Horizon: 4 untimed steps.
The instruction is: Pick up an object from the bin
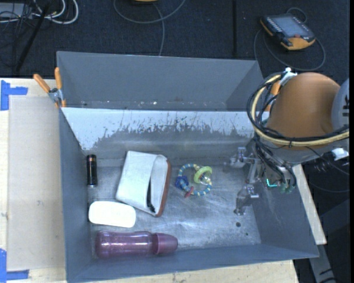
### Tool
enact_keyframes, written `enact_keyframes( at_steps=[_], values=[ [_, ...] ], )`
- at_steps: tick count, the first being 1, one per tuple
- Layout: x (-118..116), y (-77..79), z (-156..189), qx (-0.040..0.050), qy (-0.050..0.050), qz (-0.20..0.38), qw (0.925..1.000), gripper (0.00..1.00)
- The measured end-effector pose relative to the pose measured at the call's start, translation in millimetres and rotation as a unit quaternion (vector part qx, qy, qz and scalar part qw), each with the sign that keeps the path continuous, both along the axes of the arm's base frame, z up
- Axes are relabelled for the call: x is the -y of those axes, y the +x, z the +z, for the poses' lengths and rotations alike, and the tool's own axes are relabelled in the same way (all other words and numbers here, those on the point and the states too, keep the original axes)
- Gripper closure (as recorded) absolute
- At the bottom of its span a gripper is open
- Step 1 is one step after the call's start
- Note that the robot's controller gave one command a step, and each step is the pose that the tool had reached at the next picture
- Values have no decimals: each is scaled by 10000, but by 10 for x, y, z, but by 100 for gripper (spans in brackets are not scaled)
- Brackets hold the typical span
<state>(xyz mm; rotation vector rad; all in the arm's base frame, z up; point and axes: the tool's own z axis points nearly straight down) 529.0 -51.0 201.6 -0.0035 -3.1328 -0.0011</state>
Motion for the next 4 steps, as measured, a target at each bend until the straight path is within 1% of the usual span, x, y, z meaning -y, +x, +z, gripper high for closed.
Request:
enact_keyframes(
  at_steps=[1,2,3,4],
  values=[
    [-2,17,38,38,-3,9,10000,0],
    [-58,358,-529,64,-2,477,9988,0],
    [8,925,-641,71,-1,1055,9944,0],
    [-165,873,-893,35,6,296,9996,0]
  ],
)
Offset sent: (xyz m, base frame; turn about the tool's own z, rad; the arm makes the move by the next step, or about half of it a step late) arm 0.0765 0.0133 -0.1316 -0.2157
